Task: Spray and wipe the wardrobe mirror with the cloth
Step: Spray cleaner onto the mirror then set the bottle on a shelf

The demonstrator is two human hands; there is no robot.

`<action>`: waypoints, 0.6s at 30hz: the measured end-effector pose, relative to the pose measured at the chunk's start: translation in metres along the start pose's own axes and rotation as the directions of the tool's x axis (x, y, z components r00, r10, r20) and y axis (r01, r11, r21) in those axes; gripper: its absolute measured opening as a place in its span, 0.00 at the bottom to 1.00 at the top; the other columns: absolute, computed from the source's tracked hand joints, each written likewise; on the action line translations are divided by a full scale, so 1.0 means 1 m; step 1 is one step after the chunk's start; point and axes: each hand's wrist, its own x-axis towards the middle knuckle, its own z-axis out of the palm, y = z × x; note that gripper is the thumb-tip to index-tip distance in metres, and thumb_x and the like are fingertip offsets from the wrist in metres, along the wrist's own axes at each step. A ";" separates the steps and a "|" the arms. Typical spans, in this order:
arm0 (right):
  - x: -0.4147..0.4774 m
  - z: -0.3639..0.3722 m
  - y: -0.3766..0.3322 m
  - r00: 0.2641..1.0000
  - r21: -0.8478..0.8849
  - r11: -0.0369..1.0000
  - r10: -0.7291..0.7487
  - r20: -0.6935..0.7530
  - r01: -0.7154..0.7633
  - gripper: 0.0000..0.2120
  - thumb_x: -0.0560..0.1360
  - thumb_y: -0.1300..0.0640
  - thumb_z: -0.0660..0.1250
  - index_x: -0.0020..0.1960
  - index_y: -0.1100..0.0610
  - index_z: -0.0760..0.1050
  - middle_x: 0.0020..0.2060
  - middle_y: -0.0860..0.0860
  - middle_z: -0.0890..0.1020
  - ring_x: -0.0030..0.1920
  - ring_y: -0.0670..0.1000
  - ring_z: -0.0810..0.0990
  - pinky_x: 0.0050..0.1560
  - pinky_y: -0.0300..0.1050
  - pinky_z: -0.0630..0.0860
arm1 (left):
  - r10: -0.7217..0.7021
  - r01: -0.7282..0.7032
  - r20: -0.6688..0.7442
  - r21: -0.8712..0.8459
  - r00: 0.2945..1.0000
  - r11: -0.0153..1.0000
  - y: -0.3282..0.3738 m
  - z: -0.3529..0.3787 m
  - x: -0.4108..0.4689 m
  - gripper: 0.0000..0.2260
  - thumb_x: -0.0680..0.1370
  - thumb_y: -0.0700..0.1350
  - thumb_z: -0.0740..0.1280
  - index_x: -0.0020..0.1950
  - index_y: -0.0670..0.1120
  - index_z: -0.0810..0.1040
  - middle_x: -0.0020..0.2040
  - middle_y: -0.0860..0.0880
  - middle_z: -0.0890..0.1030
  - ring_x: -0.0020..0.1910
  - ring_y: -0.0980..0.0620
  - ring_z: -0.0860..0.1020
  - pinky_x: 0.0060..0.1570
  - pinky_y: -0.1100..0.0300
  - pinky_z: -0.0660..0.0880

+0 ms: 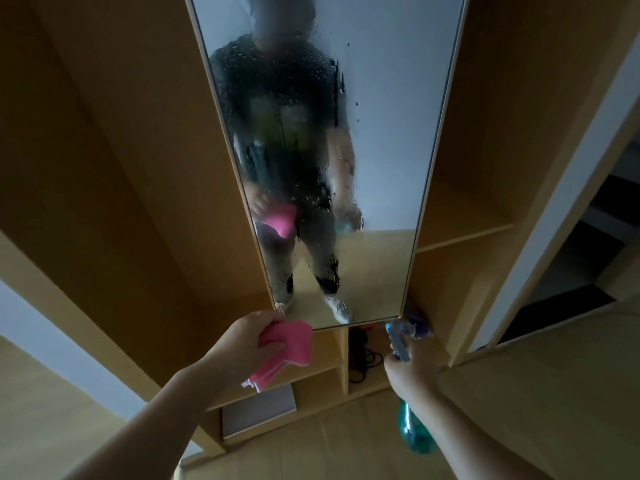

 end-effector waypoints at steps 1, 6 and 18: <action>0.001 -0.001 0.000 1.000 0.011 1.000 0.026 0.001 -0.026 0.12 0.73 0.64 0.64 0.40 0.47 0.68 0.33 0.50 0.75 0.30 0.48 0.72 0.32 0.40 0.69 | 0.003 -0.003 0.002 -0.001 1.000 1.000 0.001 0.001 0.002 0.11 0.77 0.46 0.69 0.59 0.54 0.77 0.51 0.58 0.79 0.47 0.60 0.78 0.45 0.66 0.77; 0.002 -0.008 0.001 0.999 0.089 0.995 0.033 0.025 -0.035 0.11 0.73 0.64 0.64 0.44 0.48 0.71 0.36 0.54 0.78 0.34 0.55 0.78 0.35 0.46 0.73 | 0.031 -0.031 0.007 -0.016 0.999 0.999 0.009 0.004 0.010 0.09 0.77 0.45 0.70 0.54 0.56 0.76 0.48 0.60 0.79 0.45 0.62 0.77 0.41 0.67 0.76; 0.009 -0.043 -0.009 0.954 -0.007 0.955 -0.296 -0.046 0.296 0.07 0.76 0.59 0.65 0.47 0.46 0.72 0.35 0.47 0.76 0.29 0.45 0.76 0.27 0.33 0.70 | 0.082 -0.081 0.012 -0.054 0.997 0.995 0.038 0.007 0.031 0.11 0.76 0.45 0.70 0.53 0.60 0.74 0.46 0.61 0.79 0.43 0.63 0.78 0.39 0.71 0.75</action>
